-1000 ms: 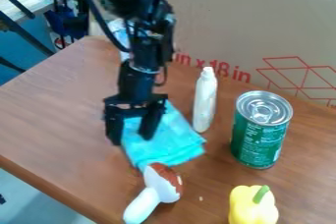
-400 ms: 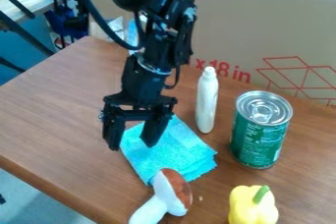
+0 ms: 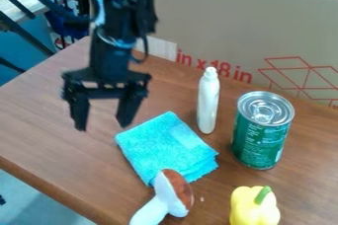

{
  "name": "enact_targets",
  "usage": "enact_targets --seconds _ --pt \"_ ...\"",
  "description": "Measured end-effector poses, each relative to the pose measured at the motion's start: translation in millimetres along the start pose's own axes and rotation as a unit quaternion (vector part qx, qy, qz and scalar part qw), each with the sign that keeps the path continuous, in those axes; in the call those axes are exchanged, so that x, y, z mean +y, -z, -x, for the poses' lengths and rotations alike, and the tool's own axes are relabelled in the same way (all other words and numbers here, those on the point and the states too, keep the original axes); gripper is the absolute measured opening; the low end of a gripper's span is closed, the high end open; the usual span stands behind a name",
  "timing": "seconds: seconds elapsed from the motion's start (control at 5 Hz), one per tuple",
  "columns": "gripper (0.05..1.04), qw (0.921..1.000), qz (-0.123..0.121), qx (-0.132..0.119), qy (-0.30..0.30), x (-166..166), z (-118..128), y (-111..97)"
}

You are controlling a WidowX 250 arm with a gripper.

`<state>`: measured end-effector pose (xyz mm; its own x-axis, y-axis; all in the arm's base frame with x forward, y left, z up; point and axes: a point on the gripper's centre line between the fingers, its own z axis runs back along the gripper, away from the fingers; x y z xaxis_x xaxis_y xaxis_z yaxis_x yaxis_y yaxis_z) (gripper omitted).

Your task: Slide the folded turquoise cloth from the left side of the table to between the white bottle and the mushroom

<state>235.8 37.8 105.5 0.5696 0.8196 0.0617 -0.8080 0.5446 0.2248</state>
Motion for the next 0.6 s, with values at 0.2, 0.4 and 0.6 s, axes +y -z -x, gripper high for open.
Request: enact_targets --seconds 0.2,0.4,0.6 --pt "1.001 0.9903 0.006 0.039 0.133 14.2 7.6 -19.9" --pt "1.001 0.9604 -0.006 0.097 0.261 8.1 27.4 -39.4" --pt "1.001 0.9240 -0.035 0.069 0.374 -17.1 55.7 -48.2"
